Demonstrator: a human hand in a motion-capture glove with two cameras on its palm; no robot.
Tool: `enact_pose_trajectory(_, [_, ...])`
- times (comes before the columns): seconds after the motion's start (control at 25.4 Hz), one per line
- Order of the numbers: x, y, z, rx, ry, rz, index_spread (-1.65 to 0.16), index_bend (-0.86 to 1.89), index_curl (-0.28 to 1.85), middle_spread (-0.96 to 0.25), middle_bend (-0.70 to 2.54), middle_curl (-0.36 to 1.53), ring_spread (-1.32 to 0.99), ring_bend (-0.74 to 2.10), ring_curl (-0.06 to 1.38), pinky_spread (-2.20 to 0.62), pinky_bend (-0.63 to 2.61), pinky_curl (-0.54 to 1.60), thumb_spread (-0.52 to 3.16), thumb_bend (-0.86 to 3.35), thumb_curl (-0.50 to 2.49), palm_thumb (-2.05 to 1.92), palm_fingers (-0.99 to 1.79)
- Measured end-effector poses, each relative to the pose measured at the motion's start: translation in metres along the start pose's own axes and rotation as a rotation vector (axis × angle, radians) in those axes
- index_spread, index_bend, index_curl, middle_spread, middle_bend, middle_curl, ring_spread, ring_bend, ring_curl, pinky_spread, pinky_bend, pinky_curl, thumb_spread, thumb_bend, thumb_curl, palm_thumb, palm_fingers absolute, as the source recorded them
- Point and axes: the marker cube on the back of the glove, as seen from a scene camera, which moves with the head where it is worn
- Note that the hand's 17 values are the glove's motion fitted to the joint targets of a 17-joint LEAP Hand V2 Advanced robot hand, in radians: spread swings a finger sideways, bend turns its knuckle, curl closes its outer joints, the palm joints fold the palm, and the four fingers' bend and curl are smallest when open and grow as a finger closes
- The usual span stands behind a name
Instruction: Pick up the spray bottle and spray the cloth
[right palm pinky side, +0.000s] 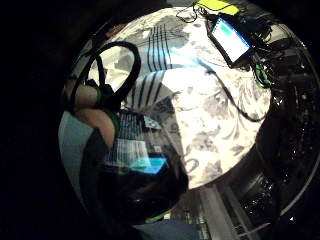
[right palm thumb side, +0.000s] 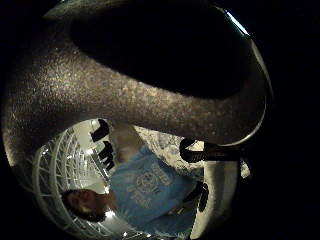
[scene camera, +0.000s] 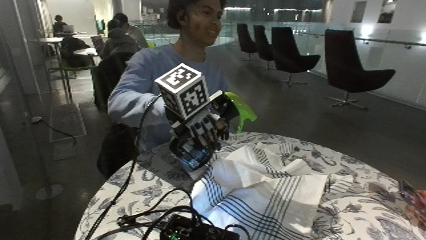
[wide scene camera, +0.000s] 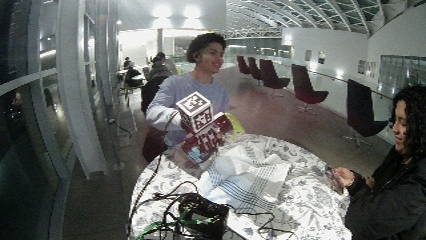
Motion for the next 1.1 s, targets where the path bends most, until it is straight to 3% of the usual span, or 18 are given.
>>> enact_pose_trajectory(0.31, [-0.066, 0.006, 0.010, 0.309, -0.465, -0.209, -0.26, 0.10, 0.30, -0.07, 0.29, 0.43, -0.06, 0.52, 0.39, -0.07, 0.37, 0.40, 0.99, -0.02, 0.49, 0.92, 1.13])
enact_pose_trajectory(0.67, [-0.202, -0.017, 0.092, 0.235, -0.806, -0.490, -0.26, 0.12, 0.29, -0.07, 0.28, 0.43, -0.06, 0.52, 0.39, -0.07, 0.37, 0.40, 1.00, -0.02, 0.49, 0.92, 1.13])
enact_pose_trajectory(1.1, [-0.295, -0.114, 0.189, 0.181, -0.783, -0.525, -0.26, 0.12, 0.30, -0.07, 0.27, 0.43, -0.05, 0.51, 0.39, -0.06, 0.36, 0.40, 1.00, -0.02, 0.48, 0.91, 1.13])
